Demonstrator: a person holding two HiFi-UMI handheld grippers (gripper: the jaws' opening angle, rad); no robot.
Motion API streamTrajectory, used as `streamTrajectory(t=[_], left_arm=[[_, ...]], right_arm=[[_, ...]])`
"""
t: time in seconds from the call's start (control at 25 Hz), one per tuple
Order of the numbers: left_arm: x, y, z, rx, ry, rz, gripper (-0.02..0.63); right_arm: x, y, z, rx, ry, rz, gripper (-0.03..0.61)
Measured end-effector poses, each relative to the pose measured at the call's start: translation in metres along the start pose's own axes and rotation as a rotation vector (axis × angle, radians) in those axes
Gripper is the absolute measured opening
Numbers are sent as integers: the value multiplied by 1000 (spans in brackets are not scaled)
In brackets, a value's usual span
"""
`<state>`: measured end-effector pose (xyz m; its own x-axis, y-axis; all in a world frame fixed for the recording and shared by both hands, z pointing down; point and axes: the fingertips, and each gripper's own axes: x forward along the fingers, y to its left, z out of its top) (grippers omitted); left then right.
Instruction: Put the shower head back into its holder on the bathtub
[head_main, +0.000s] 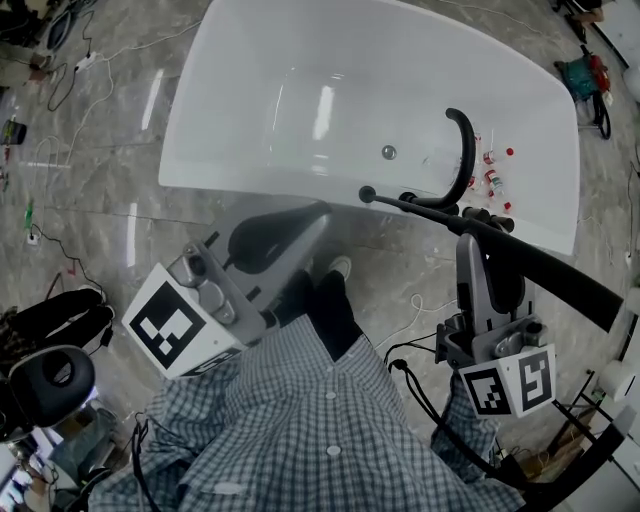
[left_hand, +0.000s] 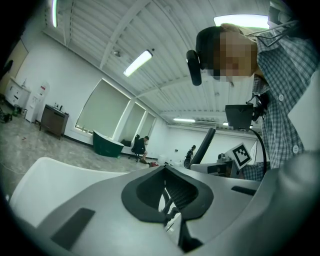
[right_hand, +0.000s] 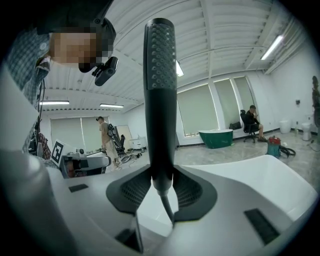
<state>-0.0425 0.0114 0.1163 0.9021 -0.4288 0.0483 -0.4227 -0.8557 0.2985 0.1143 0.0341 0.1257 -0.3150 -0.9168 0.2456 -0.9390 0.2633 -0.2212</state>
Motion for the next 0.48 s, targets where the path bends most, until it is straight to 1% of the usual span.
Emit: streamTrajectory(t=[0.48], left_arm=[[4,4,-33,-52,44,-2,8]], right_arm=[[12,-7,-33,29,49,0,133]])
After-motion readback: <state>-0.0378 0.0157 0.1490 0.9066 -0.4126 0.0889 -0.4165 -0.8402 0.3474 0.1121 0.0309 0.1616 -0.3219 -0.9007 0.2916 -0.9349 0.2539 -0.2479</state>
